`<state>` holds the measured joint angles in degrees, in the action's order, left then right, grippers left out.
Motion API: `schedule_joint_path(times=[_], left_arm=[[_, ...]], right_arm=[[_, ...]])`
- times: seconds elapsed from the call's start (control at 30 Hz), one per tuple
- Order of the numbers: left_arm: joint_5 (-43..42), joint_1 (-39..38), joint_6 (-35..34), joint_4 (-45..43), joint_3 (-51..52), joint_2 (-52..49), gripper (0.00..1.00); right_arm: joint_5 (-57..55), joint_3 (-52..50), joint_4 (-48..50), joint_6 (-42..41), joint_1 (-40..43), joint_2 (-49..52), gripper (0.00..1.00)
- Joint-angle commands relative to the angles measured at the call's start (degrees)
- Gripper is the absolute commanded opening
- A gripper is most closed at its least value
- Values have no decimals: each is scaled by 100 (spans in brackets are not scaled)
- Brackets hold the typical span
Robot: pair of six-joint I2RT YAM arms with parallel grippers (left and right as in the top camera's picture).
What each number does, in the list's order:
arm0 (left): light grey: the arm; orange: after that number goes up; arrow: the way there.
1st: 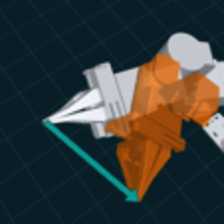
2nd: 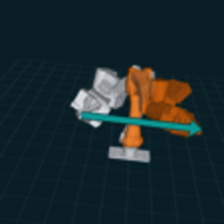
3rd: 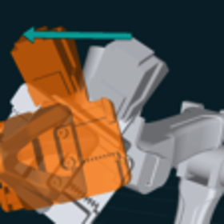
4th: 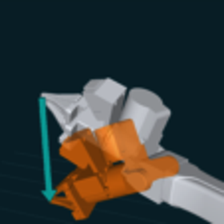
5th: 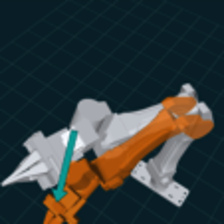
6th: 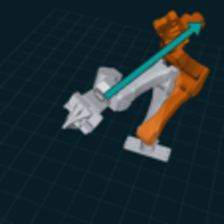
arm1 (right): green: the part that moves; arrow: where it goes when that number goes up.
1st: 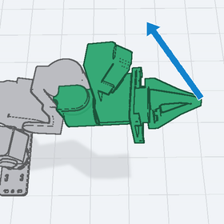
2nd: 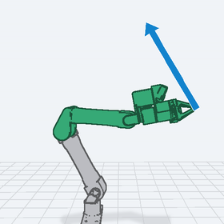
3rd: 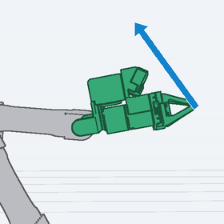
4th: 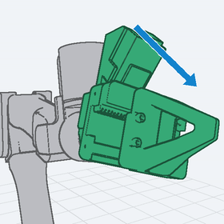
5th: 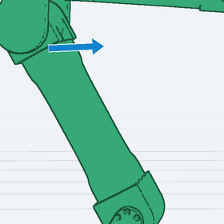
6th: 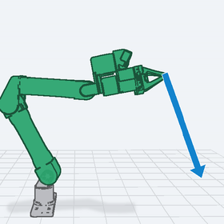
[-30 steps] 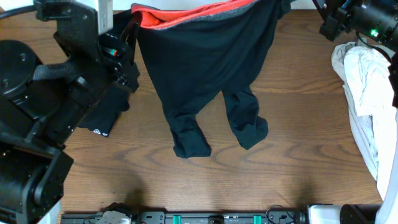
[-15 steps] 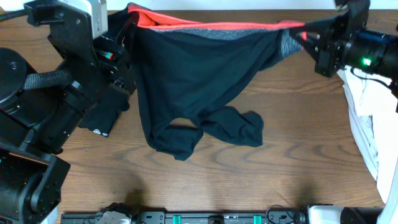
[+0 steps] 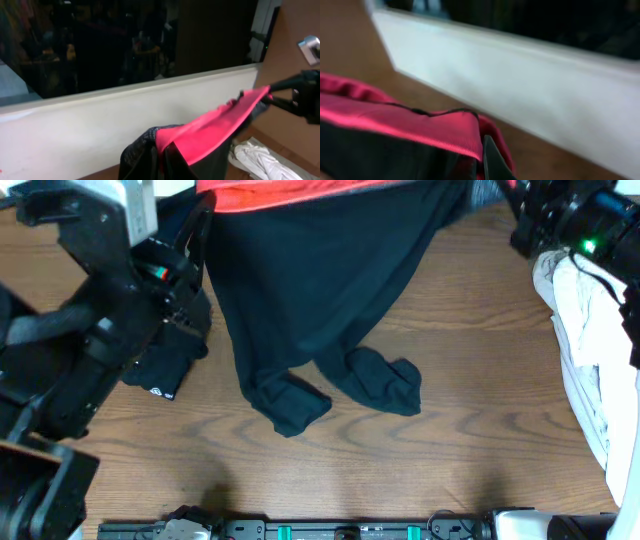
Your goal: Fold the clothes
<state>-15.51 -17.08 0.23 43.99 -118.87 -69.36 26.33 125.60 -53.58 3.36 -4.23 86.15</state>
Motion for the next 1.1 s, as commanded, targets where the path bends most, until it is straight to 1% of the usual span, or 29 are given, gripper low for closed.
schedule_joint_path(times=[0.0,0.13,0.23,0.3,0.4,0.47,0.57,0.67,0.73,0.77,0.8,0.83,0.9,0.93,1.07], left_arm=[[122,31,48,94,-411,96,7],[122,31,87,317,-560,96,7],[122,31,129,400,-560,87,7],[122,31,129,420,-560,52,7],[122,31,170,413,-562,-11,7],[122,31,170,404,-562,-76,7],[120,31,168,369,-562,-175,6],[120,31,168,321,-562,-249,7],[118,31,168,286,-562,-286,6],[116,31,168,271,-562,-295,7],[116,31,168,258,-562,-310,7],[109,31,168,238,-562,-321,7],[37,28,170,175,-562,-332,7],[-13,31,170,144,-562,-332,7],[-52,31,168,31,-562,-334,7]], right_arm=[[-811,72,387,-376,20,-153,1],[-581,72,721,-378,17,-227,1],[-190,72,625,-376,17,-260,1],[310,72,420,-361,17,-269,2],[1266,72,-291,44,13,-264,3],[1672,72,-1032,555,-22,-260,4],[1762,63,-2323,1574,-175,-251,5],[1764,-7,-3250,2380,-404,-247,7],[1764,-70,-3532,2594,-573,-247,13],[1764,-120,-3646,2693,-682,-247,20],[1762,-166,-3713,2776,-765,-247,30],[1757,-223,-3757,2876,-855,-247,37],[1672,-348,-3729,2898,-992,-240,57],[1633,-407,-3707,2894,-1051,-225,60],[1738,-647,-3576,2887,-1252,-125,59]])
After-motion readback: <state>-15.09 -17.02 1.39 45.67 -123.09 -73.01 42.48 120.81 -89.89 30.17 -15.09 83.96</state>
